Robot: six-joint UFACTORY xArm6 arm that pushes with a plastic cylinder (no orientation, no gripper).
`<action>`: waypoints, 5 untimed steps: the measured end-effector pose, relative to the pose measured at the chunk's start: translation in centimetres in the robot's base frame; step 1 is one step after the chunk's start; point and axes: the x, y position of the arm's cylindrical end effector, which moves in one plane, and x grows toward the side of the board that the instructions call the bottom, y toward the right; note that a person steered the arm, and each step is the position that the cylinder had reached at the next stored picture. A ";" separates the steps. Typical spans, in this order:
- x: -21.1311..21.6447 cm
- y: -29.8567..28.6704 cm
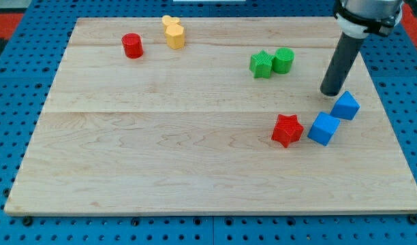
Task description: Push the red star closer to yellow hexagon
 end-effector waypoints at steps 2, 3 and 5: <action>1.2 -11.7; 10.9 -15.3; 12.9 -5.5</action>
